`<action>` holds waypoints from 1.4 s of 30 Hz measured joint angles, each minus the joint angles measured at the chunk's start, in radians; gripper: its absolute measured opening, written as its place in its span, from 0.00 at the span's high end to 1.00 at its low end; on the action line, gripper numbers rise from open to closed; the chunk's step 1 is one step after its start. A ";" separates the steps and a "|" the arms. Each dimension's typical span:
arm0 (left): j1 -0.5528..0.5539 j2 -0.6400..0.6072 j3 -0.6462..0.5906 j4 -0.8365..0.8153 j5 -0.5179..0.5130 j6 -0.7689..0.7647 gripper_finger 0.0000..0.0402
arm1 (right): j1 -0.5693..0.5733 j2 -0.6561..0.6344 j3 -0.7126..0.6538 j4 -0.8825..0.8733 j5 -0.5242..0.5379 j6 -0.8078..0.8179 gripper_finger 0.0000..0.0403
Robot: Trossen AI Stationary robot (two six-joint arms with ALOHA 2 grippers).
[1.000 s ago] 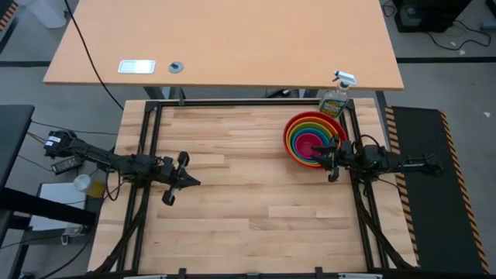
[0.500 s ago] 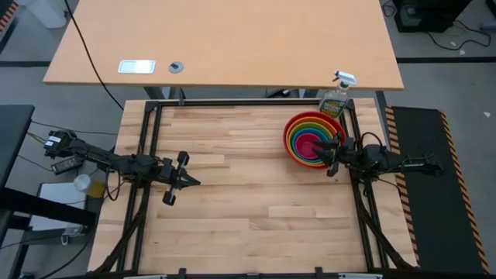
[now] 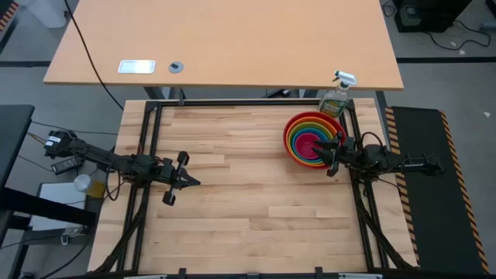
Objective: Nest bowls inside each other by size order
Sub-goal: Return to Home Position
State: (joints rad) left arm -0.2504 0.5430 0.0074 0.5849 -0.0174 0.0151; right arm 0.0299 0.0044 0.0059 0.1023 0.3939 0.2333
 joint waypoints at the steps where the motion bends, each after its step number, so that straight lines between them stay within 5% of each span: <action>1: 0.000 0.000 0.000 0.000 0.000 0.000 0.97 | 0.000 0.000 0.000 0.000 0.000 0.000 0.58; 9: 0.000 -0.016 0.000 -0.014 0.000 -0.001 0.97 | 0.000 0.000 0.000 0.000 -0.002 0.000 0.58; 18: 0.013 -0.172 0.000 -0.024 0.003 -0.004 0.97 | 0.000 0.000 0.000 0.001 -0.003 0.000 0.58; 26: 0.033 -0.341 0.000 -0.172 0.003 -0.004 0.97 | 0.000 0.000 0.000 0.001 -0.003 0.000 0.58; 42: 0.092 -0.441 0.000 -0.302 0.003 0.057 0.97 | 0.000 0.000 0.000 0.000 -0.003 0.000 0.58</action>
State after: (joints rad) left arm -0.1589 0.1022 0.0071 0.2832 -0.0143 0.0718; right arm 0.0299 0.0044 0.0059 0.1024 0.3913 0.2333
